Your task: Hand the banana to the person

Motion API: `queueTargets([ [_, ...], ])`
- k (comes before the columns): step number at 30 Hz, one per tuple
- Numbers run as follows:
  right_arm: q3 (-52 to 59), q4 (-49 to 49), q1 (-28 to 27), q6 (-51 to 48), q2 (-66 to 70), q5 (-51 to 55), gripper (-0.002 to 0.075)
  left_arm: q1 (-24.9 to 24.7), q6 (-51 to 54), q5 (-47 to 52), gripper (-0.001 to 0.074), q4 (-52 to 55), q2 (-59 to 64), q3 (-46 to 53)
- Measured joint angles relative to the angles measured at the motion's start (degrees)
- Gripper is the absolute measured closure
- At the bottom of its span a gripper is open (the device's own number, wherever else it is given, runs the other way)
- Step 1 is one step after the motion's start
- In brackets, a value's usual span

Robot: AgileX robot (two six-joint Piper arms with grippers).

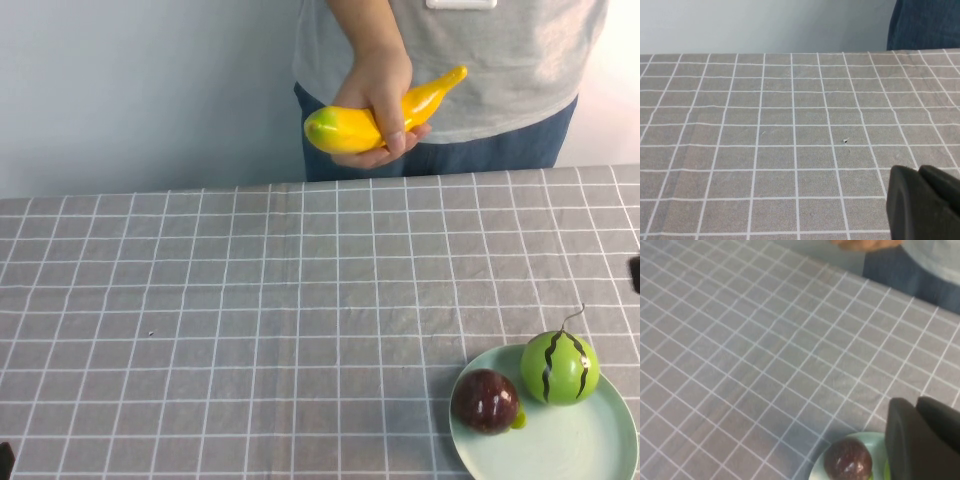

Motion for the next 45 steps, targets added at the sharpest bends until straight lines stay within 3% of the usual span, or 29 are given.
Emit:
queueTargets([
  [7,1.2,-3.6,0.0,0.6,-3.7,3.2,0.0731,0.0,0.0,0.0,0.074,0.0,0.0,0.0],
  [11,7.9,-7.7,-2.1,5.6,-6.4,-0.9,0.0731,0.0,0.0,0.0,0.074,0.0,0.0,0.0],
  [19,34.9,-9.3,-21.8,7.9,-24.0,-22.7,0.0731,-0.1,0.0,0.0,0.0739,0.5,0.0,0.0],
  [23,46.9,-9.8,-27.7,8.0,-33.6,-29.7,0.0731,-0.1,0.0,0.0,0.074,0.5,0.0,0.0],
  [28,51.4,-10.1,-28.7,8.0,-43.2,-28.5,0.0731,-0.1,0.0,0.0,0.074,0.5,0.0,0.0],
  [35,51.5,-10.0,-28.7,8.2,-44.0,-20.4,0.0731,-0.1,0.0,0.0,0.074,0.6,0.0,0.0],
  [45,51.5,-10.3,-29.0,8.2,-45.8,-23.0,0.073,-0.1,0.0,0.0,0.074,0.7,0.0,0.0],
])
